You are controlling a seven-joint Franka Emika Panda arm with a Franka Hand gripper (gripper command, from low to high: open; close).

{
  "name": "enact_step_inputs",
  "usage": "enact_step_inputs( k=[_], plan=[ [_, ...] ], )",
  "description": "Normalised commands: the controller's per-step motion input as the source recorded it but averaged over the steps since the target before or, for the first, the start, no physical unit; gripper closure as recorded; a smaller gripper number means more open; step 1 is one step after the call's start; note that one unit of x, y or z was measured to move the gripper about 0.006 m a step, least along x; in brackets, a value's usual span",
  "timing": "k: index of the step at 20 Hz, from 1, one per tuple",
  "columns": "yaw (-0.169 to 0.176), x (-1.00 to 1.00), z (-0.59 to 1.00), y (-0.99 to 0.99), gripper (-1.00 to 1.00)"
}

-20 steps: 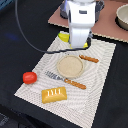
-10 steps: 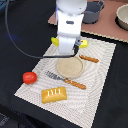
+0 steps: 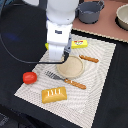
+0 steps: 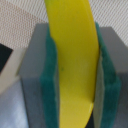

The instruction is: Interact with the objects in diverse but meaningful ways.

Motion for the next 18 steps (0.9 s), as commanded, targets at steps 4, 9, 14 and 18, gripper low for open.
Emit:
enact_step_inputs(
  k=[4, 9, 14, 18],
  plan=[
    [-0.004, -0.81, -0.48, 0.03, 1.0],
    [-0.029, -0.6, -0.08, 0.0, 1.0],
    [-0.04, -0.41, 0.38, 0.08, -1.0],
    [-0.001, -0.44, 0.27, 0.14, -1.0]
  ],
)
